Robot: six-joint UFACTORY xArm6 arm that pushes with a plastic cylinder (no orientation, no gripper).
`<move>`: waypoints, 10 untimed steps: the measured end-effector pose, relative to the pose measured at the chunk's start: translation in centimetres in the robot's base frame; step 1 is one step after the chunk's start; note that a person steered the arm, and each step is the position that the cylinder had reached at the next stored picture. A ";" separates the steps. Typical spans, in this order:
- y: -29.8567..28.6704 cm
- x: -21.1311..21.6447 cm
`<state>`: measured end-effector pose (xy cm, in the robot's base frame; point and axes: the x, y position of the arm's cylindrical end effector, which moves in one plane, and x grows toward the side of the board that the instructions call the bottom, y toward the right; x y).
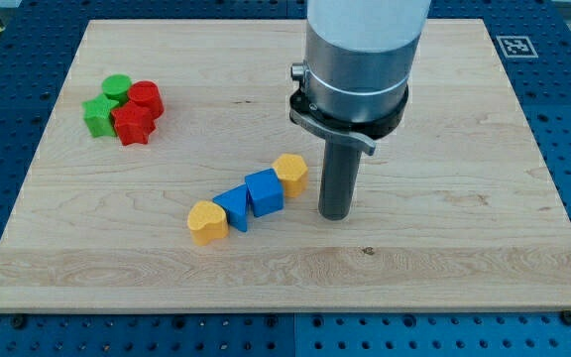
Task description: Slide the yellow heart to the left of the blue triangle
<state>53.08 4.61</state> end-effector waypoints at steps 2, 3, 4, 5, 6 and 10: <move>-0.4 1.7; -1.0 1.7; -1.2 1.7; -1.6 1.7; -2.0 1.7; -5.0 1.7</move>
<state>54.78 -0.37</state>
